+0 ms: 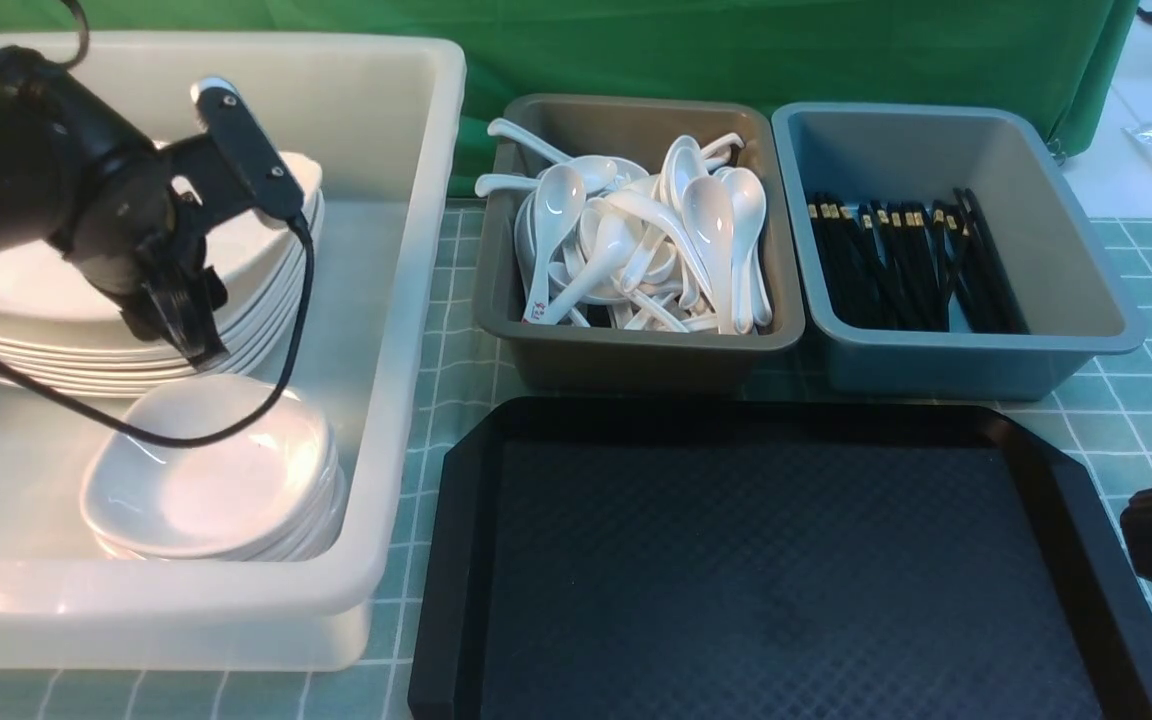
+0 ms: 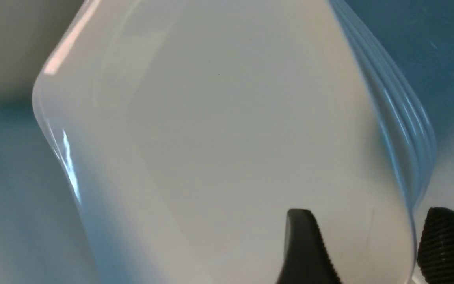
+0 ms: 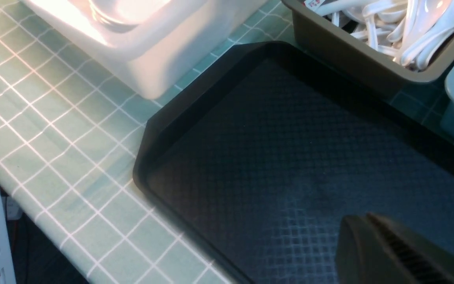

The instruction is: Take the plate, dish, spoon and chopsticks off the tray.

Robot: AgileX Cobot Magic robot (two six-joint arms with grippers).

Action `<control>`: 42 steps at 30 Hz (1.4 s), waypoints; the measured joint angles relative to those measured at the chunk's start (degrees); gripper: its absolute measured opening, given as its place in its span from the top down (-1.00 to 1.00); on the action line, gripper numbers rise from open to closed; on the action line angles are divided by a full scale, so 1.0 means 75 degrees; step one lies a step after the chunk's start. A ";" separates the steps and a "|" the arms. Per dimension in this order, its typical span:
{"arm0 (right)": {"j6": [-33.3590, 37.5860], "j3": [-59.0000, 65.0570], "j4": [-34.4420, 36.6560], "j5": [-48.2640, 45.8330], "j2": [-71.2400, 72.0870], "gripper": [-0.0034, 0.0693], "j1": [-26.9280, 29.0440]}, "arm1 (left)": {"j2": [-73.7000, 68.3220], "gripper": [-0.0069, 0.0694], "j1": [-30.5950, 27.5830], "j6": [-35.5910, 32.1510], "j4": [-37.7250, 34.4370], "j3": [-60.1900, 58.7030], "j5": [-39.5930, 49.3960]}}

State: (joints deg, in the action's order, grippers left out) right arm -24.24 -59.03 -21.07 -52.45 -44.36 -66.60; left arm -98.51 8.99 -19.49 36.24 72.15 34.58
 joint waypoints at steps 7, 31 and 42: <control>0.0078 0.0000 0.0004 0.0000 0.0000 0.79 0.0000 | 0.0830 -0.61 0.0000 -0.0008 -0.1431 0.0014 0.0819; -0.0876 0.0052 0.0035 -0.0056 0.0000 0.73 0.0000 | 1.0233 0.79 0.0198 -0.5234 -1.1557 -0.5594 -0.3257; -0.0901 0.0052 0.0035 -0.0056 0.0000 0.66 0.0000 | 1.0874 0.79 0.0246 -0.5414 -1.0228 -0.7434 -0.2856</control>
State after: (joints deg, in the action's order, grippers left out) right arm -31.00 -58.64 -20.81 -52.87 -44.36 -66.60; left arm -16.95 10.83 -60.09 -40.46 16.39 13.16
